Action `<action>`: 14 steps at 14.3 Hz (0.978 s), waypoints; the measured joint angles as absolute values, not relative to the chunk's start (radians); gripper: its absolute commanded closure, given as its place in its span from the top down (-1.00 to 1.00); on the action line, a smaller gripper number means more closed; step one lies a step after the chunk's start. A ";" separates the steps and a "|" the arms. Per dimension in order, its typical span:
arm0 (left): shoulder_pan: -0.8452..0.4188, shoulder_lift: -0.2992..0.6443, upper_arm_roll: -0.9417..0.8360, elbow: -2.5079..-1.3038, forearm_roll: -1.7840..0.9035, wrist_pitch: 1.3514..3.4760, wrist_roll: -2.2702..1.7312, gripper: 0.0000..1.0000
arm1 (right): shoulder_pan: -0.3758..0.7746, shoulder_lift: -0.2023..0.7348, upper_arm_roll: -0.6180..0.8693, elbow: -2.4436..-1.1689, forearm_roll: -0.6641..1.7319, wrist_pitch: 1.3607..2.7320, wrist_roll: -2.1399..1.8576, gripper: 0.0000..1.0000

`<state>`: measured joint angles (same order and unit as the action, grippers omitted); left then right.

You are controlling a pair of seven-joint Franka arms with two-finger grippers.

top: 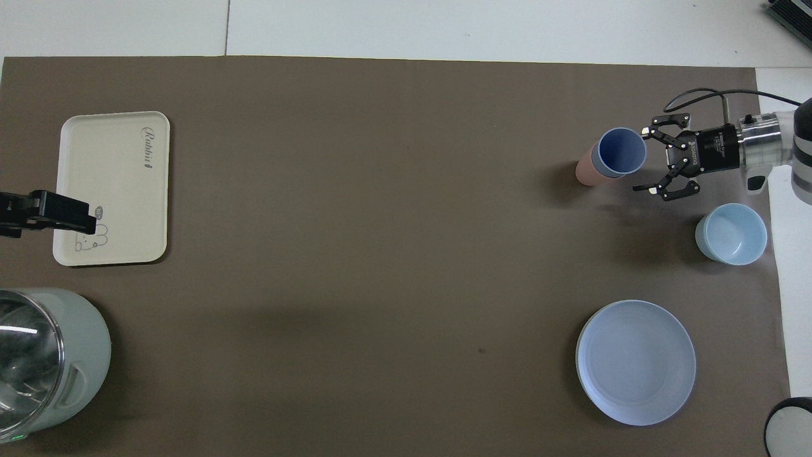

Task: Place cup on tray
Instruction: 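Lower the right gripper around the pink cup and close it, then lift the pink cup with the right gripper and tilt it sideways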

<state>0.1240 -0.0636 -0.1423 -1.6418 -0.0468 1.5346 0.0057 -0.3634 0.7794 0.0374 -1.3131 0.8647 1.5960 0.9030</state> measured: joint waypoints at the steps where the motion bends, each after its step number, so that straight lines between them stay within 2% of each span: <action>1: 0.124 -0.064 -0.142 -1.642 -0.047 1.535 0.006 1.00 | -0.363 0.782 0.038 -1.331 0.868 1.602 0.890 1.00; 14: 0.124 -0.064 -0.142 -1.642 -0.047 1.535 0.006 1.00 | -0.314 0.787 0.042 -1.424 1.005 1.729 0.870 1.00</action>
<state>0.1240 -0.0636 -0.1423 -1.6418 -0.0468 1.5346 0.0057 -0.3135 0.7866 0.0416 -1.4241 1.0048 1.7291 0.8696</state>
